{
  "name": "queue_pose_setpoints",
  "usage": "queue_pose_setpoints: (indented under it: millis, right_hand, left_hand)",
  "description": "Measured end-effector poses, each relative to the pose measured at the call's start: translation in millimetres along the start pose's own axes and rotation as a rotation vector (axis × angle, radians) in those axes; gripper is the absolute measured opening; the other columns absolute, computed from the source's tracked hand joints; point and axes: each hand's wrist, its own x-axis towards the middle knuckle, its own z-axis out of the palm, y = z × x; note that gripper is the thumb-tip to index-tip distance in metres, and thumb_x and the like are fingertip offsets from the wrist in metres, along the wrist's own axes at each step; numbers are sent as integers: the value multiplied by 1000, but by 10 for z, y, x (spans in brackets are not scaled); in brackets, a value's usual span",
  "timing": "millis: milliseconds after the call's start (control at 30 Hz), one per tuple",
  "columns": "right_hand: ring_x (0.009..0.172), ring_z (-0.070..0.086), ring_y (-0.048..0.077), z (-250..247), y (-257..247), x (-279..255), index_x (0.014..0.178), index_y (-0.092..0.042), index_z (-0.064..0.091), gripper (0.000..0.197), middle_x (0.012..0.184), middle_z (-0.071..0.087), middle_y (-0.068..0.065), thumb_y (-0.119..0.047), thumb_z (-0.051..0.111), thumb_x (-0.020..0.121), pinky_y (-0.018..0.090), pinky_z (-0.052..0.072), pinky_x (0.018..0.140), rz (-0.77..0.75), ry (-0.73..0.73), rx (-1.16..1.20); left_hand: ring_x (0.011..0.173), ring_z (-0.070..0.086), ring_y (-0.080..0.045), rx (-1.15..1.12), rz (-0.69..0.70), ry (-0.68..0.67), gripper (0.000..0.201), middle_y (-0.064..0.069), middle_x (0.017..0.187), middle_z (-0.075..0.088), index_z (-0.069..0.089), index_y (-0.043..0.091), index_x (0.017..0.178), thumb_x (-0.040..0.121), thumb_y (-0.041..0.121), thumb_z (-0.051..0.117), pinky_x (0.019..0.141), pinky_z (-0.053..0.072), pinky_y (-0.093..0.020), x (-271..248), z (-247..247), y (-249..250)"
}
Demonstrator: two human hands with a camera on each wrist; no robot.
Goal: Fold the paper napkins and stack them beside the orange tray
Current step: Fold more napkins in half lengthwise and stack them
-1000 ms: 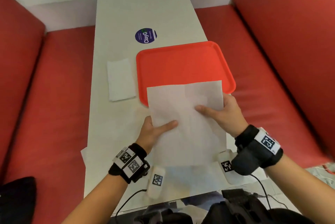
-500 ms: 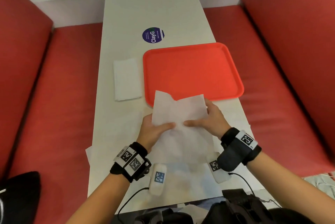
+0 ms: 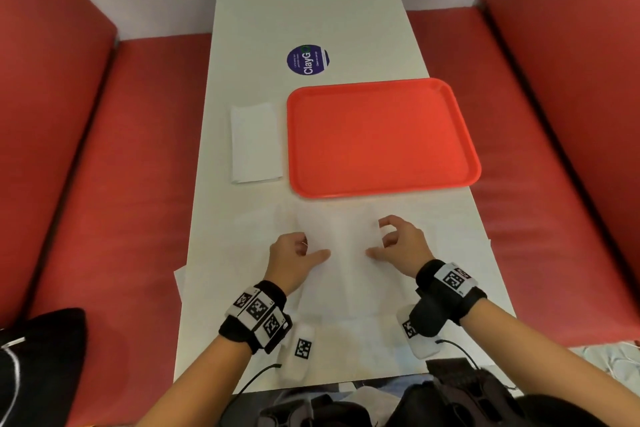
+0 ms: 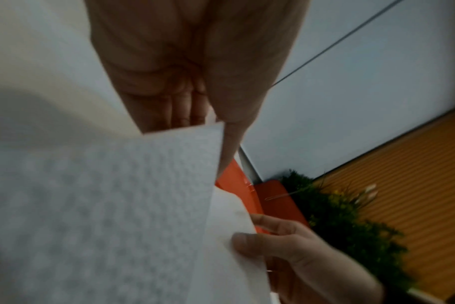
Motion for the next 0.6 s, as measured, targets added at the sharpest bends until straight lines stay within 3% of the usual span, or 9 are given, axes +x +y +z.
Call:
queue_pose_setpoints:
  millis: [100,167,233,333,433,533,600]
  right_hand:
    - [54,55,11,-3,-22,-22,103,-14,62,26,54,59,-5,-15,76,82,19,47,56,-43,-16,94]
    - [59,58,16,11,-21,-9,107,-11,61,20,52,60,-6,-16,68,89,25,51,62,-17,-28,108]
    - [65,63,21,5,-34,-9,108,-9,59,17,56,65,-3,-13,63,92,35,56,71,25,-56,162]
    - [66,66,23,-29,-125,-82,99,-4,60,7,70,70,8,-3,55,94,43,59,76,21,-149,349]
    - [68,65,20,-54,-255,-177,110,-2,63,20,83,70,12,2,50,94,34,58,72,-2,-249,514]
    - [68,64,22,-63,-337,-183,115,-10,65,28,91,71,11,0,50,94,31,56,68,1,-299,582]
    - [65,63,22,-52,-369,-150,117,-14,66,28,91,71,10,-6,54,93,29,53,64,0,-318,583]
  left_hand:
    - [72,62,0,-136,67,-128,24,5,79,68,69,10,77,86,31,73,75,49,-25,-87,72,231]
    - [86,59,11,-156,-3,-243,39,14,95,69,74,9,87,98,40,52,83,47,-28,-112,153,307]
    - [90,57,17,-179,-26,-254,45,13,104,69,74,6,92,103,36,43,87,45,-30,-101,210,268]
    - [90,62,8,-183,46,-211,16,7,102,72,74,9,92,95,11,58,90,41,-28,-82,227,179]
    - [95,63,-10,-235,90,-203,5,10,94,70,69,13,83,83,7,68,95,46,-32,-92,197,139]
    - [84,59,-19,-372,64,-255,18,3,85,62,57,15,75,74,11,75,80,47,-31,-86,150,165]
    - [85,59,-23,-415,-4,-281,27,-5,89,63,52,17,73,70,13,79,77,46,-39,-62,94,201]
